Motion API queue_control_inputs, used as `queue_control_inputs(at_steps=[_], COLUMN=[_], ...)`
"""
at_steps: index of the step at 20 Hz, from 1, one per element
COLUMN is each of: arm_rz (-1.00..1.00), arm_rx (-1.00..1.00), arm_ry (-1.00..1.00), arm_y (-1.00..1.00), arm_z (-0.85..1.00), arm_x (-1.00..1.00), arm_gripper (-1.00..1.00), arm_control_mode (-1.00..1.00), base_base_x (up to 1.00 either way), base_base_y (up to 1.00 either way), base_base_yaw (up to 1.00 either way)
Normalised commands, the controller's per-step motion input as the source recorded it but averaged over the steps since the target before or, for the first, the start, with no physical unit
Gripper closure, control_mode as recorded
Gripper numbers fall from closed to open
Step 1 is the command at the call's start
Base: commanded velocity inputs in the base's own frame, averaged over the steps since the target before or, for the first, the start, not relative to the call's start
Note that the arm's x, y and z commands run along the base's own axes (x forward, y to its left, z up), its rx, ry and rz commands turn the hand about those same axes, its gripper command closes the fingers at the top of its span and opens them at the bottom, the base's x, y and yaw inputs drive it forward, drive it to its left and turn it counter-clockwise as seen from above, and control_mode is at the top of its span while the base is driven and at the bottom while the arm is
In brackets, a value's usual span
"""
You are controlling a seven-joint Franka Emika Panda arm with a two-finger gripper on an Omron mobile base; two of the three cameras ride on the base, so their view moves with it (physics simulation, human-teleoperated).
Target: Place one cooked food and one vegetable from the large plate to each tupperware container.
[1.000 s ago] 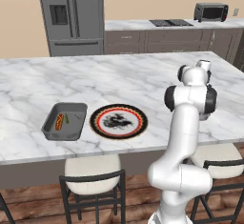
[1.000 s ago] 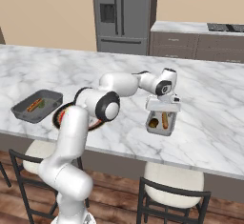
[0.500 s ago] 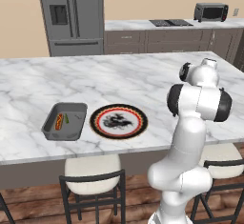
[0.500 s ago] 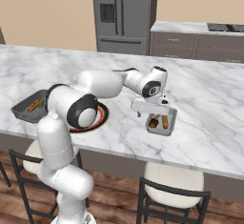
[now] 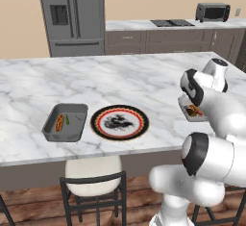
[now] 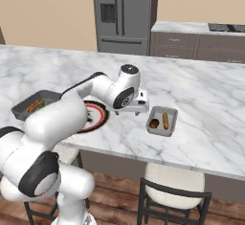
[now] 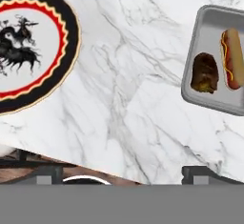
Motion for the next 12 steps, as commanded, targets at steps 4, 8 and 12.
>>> queue_control_inputs(at_steps=[4, 8, 12], arm_rz=[-0.10, -0.10, -0.07], arm_rx=[-0.01, 0.00, 0.00], arm_ry=[-0.13, -0.18, -0.16], arm_y=[0.42, 0.44, 0.41], arm_z=[0.72, 0.84, 0.98], arm_x=[-0.87, -0.97, -0.81], arm_gripper=[-1.00, -1.00, -1.00], arm_control_mode=[-1.00, -1.00, -1.00], base_base_x=[0.00, 0.00, 0.00], base_base_y=[0.00, 0.00, 0.00], base_base_yaw=[0.00, 0.00, 0.00])
